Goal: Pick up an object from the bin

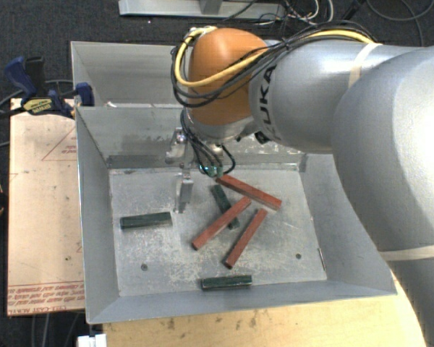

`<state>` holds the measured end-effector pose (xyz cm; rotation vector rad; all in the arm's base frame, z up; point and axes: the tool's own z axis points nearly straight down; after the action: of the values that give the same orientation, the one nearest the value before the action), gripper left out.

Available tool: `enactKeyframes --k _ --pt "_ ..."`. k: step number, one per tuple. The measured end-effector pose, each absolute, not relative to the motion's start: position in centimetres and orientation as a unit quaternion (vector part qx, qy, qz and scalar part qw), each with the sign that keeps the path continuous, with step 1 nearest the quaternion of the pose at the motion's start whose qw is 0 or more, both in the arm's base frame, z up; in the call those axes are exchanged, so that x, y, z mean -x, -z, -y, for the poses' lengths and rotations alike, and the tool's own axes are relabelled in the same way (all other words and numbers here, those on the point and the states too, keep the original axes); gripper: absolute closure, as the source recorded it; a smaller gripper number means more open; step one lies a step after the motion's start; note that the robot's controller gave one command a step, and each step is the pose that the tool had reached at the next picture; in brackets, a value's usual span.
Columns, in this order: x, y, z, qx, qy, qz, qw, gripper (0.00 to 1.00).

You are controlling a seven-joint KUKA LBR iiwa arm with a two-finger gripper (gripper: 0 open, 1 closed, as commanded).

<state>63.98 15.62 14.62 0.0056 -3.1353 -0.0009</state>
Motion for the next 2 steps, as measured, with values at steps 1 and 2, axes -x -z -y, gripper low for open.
enactKeyframes --k 1,2 --pt "-64.0 -14.9 -15.6 -0.001 0.000 1.000 0.002 0.00" --pt "-65.1 -13.3 -17.5 -0.058 0.000 0.998 -0.004 0.00"
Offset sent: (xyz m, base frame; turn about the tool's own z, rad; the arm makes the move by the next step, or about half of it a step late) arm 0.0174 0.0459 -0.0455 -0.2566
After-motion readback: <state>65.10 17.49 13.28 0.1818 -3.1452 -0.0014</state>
